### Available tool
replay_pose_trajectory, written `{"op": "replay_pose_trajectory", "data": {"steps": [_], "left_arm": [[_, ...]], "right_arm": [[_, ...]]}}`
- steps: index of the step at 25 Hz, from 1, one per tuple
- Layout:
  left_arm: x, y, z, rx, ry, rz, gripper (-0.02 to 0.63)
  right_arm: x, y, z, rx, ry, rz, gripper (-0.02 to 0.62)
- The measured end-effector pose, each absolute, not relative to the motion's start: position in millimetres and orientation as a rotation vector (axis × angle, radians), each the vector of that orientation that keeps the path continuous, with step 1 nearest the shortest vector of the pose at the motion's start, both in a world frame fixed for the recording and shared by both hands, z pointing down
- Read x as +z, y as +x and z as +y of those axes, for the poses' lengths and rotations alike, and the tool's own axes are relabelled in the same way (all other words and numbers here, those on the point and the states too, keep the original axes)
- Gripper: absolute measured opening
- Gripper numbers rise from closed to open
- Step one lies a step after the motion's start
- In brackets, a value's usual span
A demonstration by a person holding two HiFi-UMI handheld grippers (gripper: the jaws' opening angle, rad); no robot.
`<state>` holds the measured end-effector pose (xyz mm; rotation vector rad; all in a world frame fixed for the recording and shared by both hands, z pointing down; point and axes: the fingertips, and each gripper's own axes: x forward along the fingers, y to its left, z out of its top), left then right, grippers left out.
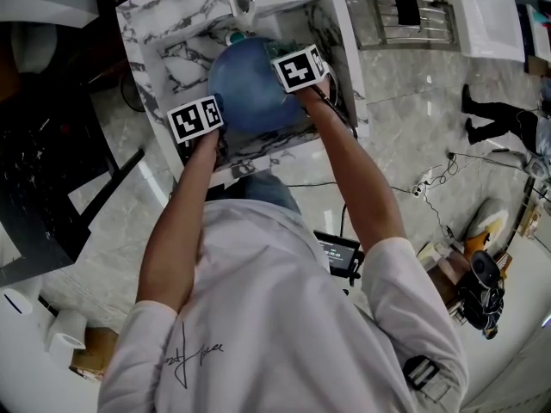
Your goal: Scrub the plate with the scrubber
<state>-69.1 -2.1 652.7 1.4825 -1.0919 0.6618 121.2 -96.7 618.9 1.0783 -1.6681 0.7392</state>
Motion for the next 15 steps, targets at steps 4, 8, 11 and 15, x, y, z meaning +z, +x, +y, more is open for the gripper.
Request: {"op": "replay_pose_trajectory", "data": {"steps": [4, 8, 11, 15], "left_arm": [[652, -70, -2, 0.659, 1.481, -1.095, 0.086], [653, -70, -1, 0.655, 1.481, -1.098, 0.086], [653, -69, -1, 0.651, 1.478, -1.099, 0.085], [653, -71, -1, 0.648, 1.474, -1.103, 0.084]], "right_arm": [[618, 126, -94, 0.704, 1.065, -1.648, 0.067], [618, 131, -91, 0.66, 1.049, -1.629, 0.067], [618, 135, -89, 0.634, 1.035, -1.615, 0.067], [618, 137, -86, 0.596, 1.01, -1.601, 0.067]]}}
